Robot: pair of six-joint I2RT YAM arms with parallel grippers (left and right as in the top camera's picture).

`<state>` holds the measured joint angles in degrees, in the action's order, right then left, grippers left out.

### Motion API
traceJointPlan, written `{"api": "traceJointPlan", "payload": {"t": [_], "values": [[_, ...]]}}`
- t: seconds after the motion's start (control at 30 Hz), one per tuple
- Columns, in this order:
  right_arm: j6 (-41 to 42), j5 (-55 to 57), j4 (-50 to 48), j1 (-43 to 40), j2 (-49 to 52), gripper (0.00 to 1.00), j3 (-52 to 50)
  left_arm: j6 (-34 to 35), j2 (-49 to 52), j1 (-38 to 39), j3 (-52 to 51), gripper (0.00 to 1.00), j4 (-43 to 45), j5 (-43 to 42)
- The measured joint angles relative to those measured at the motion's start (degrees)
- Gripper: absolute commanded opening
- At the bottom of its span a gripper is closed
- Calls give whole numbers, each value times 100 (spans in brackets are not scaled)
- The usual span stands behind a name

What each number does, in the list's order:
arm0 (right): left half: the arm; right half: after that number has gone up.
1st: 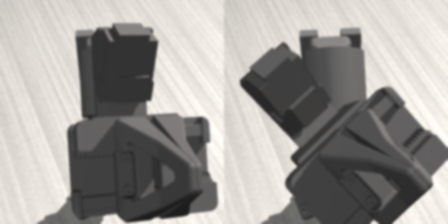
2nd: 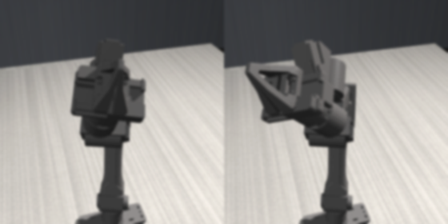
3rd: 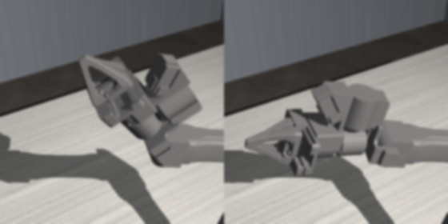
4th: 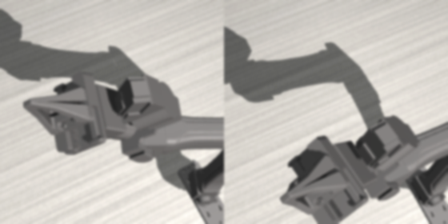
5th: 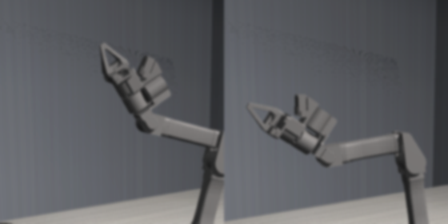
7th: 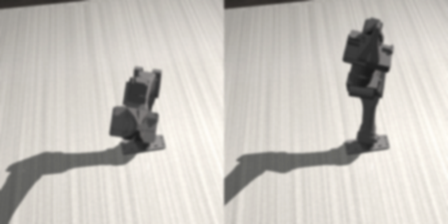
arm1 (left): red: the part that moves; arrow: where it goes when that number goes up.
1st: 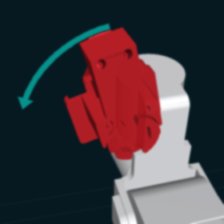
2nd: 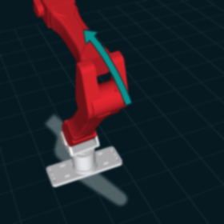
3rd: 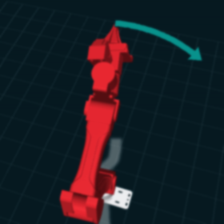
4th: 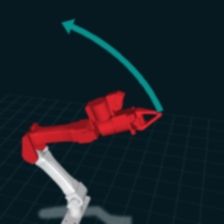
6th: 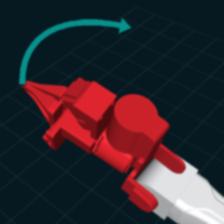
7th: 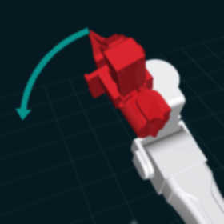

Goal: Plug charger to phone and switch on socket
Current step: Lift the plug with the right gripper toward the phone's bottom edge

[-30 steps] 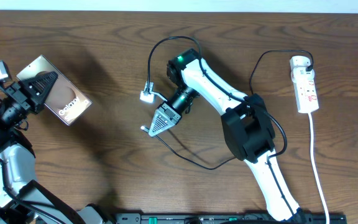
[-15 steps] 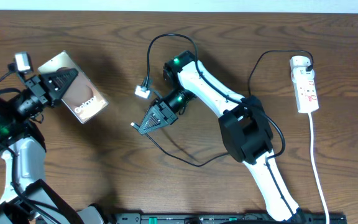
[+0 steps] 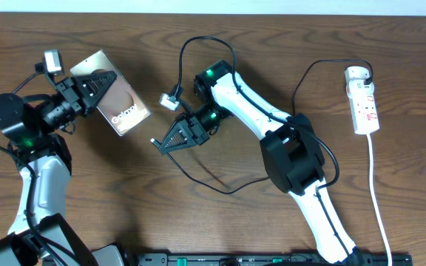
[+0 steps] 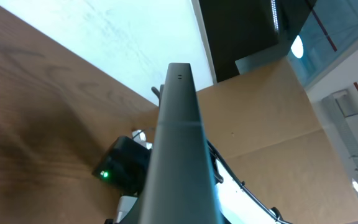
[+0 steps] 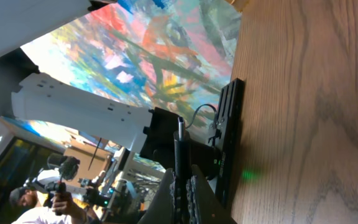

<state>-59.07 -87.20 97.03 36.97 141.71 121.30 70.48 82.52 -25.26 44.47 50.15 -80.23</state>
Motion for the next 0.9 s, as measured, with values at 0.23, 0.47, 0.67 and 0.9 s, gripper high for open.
{"api": "traceJointPlan", "payload": {"t": [0.23, 0.47, 0.67, 0.9], "values": [[0, -31, -2, -68, 0, 1, 109, -42, 0, 22, 0, 7, 28, 133], [2, -33, -2, -72, 0, 1, 426, -160, 0, 22, 0, 7, 31, 133], [4, -48, 2, -72, 0, 1, 651, -188, 0, 22, 0, 8, 26, 133], [55, -50, 2, -70, 0, 1, 925, -201, 0, 26, 0, 7, 26, 133]]}}
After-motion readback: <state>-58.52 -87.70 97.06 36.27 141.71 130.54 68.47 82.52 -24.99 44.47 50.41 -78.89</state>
